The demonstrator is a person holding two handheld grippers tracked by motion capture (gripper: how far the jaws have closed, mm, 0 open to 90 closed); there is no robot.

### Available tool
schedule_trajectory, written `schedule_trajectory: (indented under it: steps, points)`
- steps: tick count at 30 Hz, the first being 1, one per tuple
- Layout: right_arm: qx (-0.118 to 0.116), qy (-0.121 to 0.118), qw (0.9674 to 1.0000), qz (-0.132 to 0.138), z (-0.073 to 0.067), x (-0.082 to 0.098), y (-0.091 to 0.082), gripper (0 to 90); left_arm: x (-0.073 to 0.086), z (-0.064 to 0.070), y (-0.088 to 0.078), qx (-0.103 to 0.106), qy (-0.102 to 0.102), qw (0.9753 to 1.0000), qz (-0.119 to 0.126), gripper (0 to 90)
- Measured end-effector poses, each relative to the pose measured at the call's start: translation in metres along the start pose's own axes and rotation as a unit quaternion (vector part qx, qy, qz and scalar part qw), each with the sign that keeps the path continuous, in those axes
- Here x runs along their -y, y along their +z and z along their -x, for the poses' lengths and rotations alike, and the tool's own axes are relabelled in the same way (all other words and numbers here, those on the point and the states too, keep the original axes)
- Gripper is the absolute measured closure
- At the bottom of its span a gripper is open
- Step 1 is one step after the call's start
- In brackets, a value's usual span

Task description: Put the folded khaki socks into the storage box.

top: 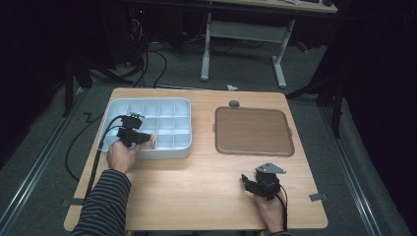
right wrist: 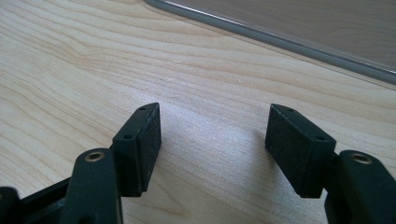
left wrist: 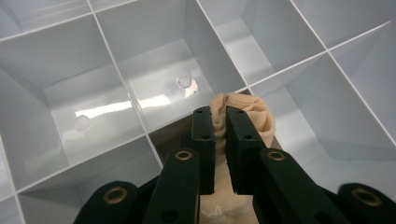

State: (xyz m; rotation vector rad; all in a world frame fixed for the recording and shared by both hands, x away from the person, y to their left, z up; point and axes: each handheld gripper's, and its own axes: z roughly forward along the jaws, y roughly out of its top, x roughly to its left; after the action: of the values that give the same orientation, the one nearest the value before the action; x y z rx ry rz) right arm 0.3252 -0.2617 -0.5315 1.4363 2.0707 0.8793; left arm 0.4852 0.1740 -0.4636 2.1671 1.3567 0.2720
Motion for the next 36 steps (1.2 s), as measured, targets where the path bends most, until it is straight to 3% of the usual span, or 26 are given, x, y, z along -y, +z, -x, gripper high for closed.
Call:
schedule_trajectory:
  steps: [5,12,18,22,28,36]
  points:
    - [0.000,-0.001,1.0000,0.000,0.000,0.000,0.000,35.9,0.001,0.000,0.009,-0.007,0.004,0.9996,-0.028,83.6]
    - [0.000,-0.001,1.0000,0.000,0.000,0.000,0.000,35.9,0.001,-0.002,0.010,-0.002,-0.005,0.9996,-0.029,82.5]
    - [0.000,0.000,1.0000,0.000,0.000,0.000,0.000,35.8,0.002,-0.004,0.004,0.011,-0.008,0.9997,-0.018,71.2]
    - [0.000,0.000,1.0000,0.000,0.000,0.000,0.000,35.8,0.006,-0.003,-0.002,0.008,-0.001,0.9999,-0.007,65.8]
    - [0.000,-0.001,1.0000,0.000,0.000,0.000,0.000,35.8,0.009,-0.004,-0.010,0.011,-0.006,0.9998,0.018,56.7]
    - [0.000,-0.001,1.0000,0.000,0.000,0.000,0.000,35.8,0.014,-0.002,-0.024,0.004,0.007,0.9994,0.034,54.1]
